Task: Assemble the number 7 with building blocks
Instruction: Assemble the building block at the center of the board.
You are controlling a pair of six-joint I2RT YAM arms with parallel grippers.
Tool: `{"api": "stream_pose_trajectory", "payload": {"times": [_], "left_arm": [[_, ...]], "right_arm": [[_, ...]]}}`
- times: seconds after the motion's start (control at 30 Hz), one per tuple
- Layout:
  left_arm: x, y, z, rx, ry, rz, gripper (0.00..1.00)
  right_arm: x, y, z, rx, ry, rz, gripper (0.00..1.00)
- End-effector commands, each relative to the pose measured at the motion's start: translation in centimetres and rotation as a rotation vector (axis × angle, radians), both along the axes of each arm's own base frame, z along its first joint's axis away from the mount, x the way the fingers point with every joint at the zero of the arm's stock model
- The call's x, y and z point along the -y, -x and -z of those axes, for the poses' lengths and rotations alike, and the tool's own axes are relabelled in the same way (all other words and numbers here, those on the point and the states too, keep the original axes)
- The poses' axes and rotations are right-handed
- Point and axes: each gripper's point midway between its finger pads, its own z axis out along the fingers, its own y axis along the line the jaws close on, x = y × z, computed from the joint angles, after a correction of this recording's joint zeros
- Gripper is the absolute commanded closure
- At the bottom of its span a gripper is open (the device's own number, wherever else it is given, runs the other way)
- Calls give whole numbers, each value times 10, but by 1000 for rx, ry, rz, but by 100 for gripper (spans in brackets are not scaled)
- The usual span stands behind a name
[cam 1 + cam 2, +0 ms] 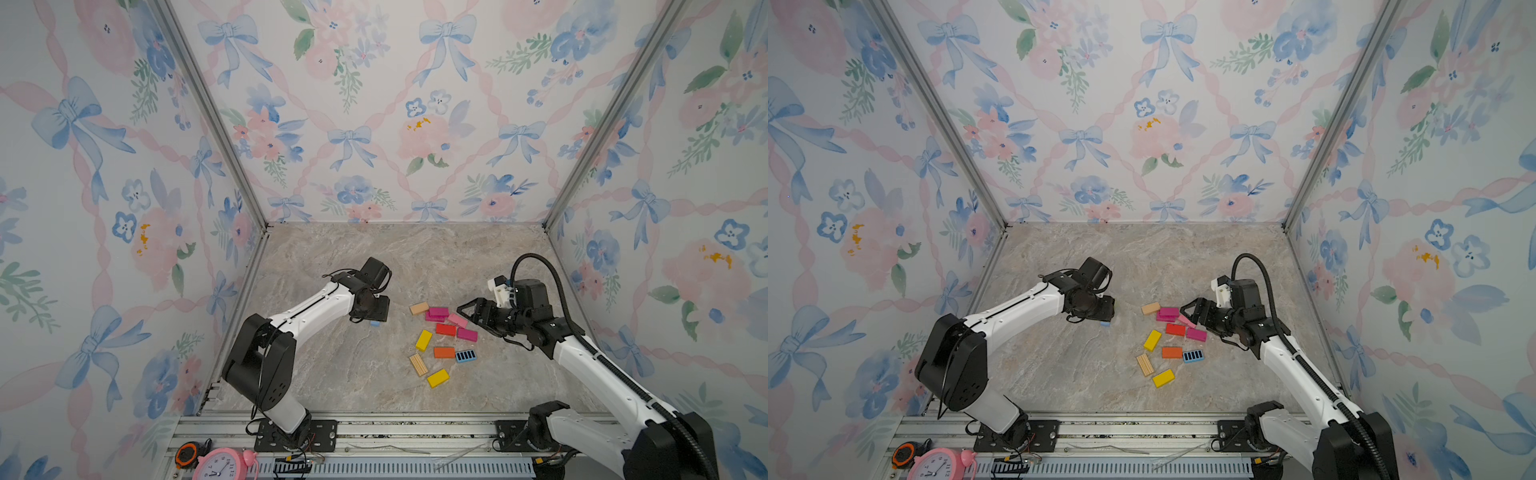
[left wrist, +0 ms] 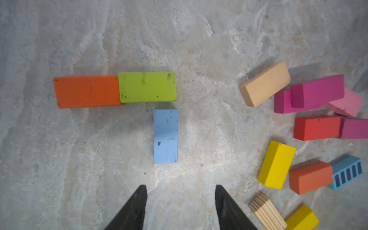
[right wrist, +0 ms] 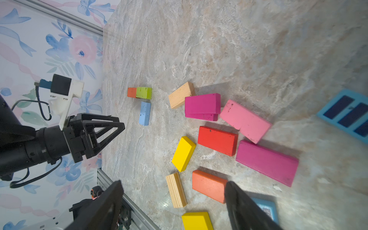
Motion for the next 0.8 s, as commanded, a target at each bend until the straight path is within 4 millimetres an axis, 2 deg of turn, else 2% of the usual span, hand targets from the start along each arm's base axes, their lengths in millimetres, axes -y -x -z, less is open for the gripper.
{"api": "stream_pose_trajectory", "payload": {"times": [0.0,0.07,0.13,0.23,0.37,0.77], "left_arm": [[11,12,-18,-14,194,-28,40],[15,18,-26,-9,242,-29,39],[14,24,-24,-12,236,-24,38],[3,34,-1,-49,185,-43,38],[8,46,23,-94,209,-34,38],[12,32,56,-132,180,-36,32]], "right_arm": [[2,4,-5,-12,41,-3,17],[8,6,0,-29,108,-18,17],[8,6,1,-37,124,-22,17],[8,7,0,-31,122,-23,16],[7,8,3,-34,125,-28,16],[3,7,11,-35,117,-33,16]]}}
